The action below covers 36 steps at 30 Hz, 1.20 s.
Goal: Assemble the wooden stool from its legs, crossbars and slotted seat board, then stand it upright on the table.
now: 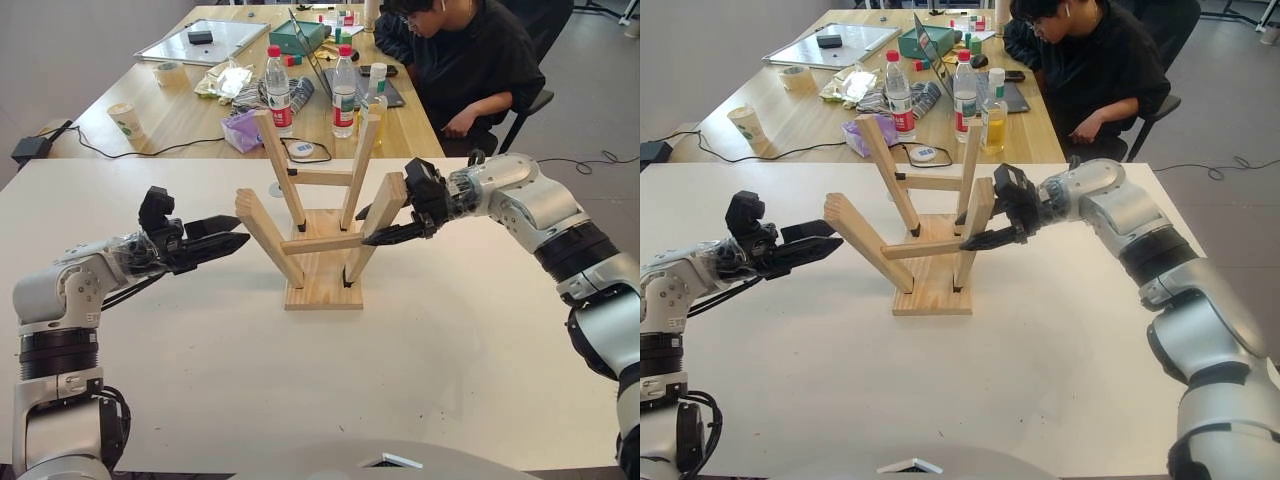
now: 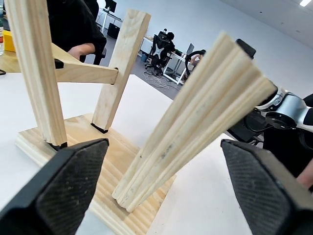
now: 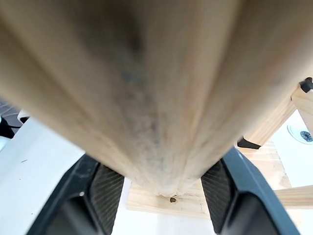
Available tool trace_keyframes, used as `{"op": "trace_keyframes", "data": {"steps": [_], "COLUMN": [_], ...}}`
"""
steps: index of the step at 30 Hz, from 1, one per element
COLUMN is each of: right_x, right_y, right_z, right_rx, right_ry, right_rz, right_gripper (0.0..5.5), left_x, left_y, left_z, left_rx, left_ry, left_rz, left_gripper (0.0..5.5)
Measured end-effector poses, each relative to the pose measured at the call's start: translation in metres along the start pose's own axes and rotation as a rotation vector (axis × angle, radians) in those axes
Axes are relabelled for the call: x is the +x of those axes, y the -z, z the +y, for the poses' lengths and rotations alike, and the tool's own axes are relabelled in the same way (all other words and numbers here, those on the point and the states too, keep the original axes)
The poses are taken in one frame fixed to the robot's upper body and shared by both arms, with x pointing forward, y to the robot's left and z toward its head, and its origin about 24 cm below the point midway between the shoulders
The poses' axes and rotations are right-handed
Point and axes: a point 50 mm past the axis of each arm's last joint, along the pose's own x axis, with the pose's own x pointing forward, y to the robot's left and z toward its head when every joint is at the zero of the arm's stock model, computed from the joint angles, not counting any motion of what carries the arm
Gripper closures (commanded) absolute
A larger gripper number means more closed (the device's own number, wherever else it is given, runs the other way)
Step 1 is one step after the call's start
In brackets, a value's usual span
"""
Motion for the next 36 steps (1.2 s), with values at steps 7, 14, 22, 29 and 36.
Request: {"op": "trace_keyframes", "data": {"steps": [7,14,22,29,36], "right_x": [0.002,0.003,-0.011,-0.011,-0.013], "right_y": [-0.004,-0.002,0.013,0.024,0.03], "right_z": [0.013,0.029,0.024,0.018,0.021], "right_rx": [-0.061,-0.082,0.055,0.12,0.147], "right_ry": [0.0,0.051,0.115,0.152,0.157], "right_rz": [0.019,0.015,-0.065,-0.098,-0.112], "right_gripper": [3.45,3.45,3.45,3.45,3.45], "left_x": [0.002,0.006,0.007,0.015,0.02], "left_y": [-0.001,0.002,-0.002,-0.012,-0.018], "left_z": [-0.002,-0.004,0.004,0.015,0.02], "left_rx": [-0.009,-0.032,-0.072,-0.125,-0.15], "left_ry": [0.023,0.052,0.057,0.095,0.125], "left_rz": [-0.008,0.005,-0.017,-0.023,-0.01], "left_gripper": [1.26,1.26,1.26,1.26,1.26]}}
